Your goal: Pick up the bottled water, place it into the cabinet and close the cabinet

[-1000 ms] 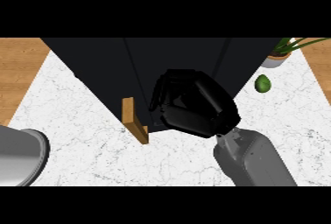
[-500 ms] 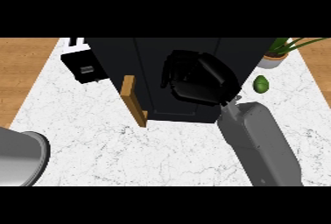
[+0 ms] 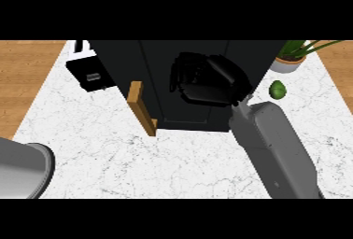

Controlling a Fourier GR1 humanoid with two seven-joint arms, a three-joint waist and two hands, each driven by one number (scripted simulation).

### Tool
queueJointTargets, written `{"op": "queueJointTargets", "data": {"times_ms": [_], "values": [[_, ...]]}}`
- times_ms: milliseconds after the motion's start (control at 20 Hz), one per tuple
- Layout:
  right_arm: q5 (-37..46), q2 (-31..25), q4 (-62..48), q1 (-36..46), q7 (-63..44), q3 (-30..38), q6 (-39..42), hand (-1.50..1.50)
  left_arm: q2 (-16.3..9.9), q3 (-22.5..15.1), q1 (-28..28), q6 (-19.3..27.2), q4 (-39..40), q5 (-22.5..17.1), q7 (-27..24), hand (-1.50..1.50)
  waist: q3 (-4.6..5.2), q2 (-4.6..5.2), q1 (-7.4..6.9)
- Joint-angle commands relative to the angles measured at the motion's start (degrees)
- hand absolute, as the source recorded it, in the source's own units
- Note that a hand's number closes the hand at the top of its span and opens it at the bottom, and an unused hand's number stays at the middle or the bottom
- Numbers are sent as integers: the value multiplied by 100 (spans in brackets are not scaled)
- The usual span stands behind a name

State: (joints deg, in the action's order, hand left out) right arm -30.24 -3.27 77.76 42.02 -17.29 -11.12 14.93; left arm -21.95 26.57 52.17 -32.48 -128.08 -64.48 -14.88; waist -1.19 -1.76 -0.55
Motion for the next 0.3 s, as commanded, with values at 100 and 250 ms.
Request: {"op": "queueJointTargets", "data": {"times_ms": [100,250], "values": [[-70,310,-1070,922,96,275,-343,150,-12,33,31,-144,-12,-169,155,-150,120,231,-271],[-262,310,-933,1059,-132,267,-399,150,230,-152,-92,-163,6,174,144,-150,123,217,-246]]}}
